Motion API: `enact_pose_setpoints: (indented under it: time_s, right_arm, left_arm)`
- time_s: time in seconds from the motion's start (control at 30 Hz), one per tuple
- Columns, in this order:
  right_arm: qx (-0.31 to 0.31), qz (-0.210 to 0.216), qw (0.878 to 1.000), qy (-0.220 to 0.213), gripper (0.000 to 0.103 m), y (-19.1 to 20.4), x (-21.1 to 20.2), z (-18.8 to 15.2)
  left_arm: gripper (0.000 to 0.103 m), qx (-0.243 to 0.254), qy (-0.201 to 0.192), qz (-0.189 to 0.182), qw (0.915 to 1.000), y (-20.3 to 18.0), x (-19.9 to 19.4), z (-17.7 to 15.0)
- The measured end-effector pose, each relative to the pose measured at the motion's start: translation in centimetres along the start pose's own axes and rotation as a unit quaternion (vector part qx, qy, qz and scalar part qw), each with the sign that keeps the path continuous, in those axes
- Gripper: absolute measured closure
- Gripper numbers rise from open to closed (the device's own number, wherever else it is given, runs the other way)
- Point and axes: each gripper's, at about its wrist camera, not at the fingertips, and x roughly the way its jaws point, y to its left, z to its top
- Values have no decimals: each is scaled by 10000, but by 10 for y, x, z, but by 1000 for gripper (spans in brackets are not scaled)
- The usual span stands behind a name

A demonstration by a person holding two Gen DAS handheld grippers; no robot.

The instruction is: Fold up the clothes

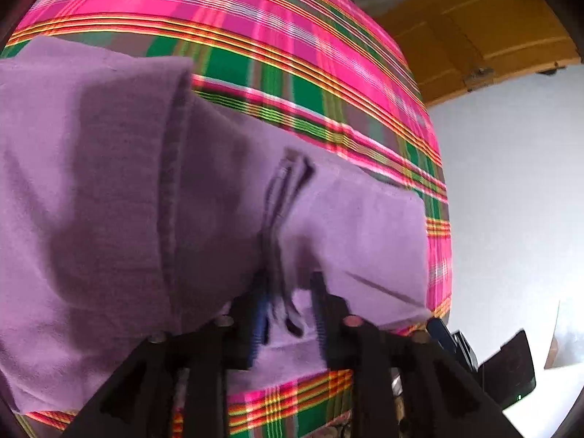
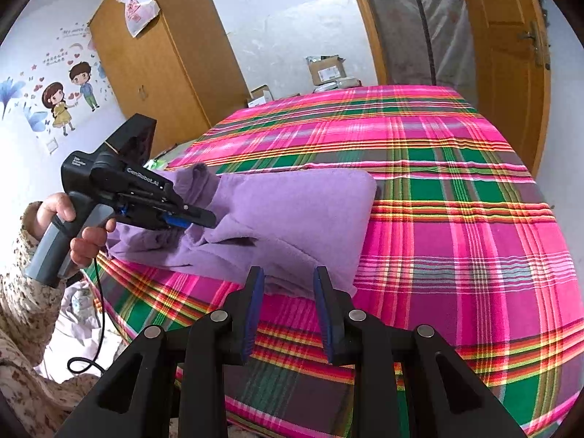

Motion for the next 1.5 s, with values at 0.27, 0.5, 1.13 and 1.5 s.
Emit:
enact_pose_setpoints:
  time_s: [0.27, 0.5, 1.13, 1.5]
  right_arm:
    - [-108, 27, 9999, 5, 74, 3, 1, 0]
    - [-128, 11, 9999, 17, 74, 5, 1, -1]
    - [-388, 224, 9983, -375, 74, 56, 26, 6]
    - [-341, -1513, 9872, -366, 86, 34, 38, 2]
  left_arm:
    - [73, 90, 69, -2, 9999, -4, 1, -3]
    - [95, 189, -84, -225, 9995, -11, -1, -3]
    - [95, 1315, -1434, -1912, 9621, -118, -107, 7]
    - [95, 1309, -1574, -2104, 9560, -113, -114, 3]
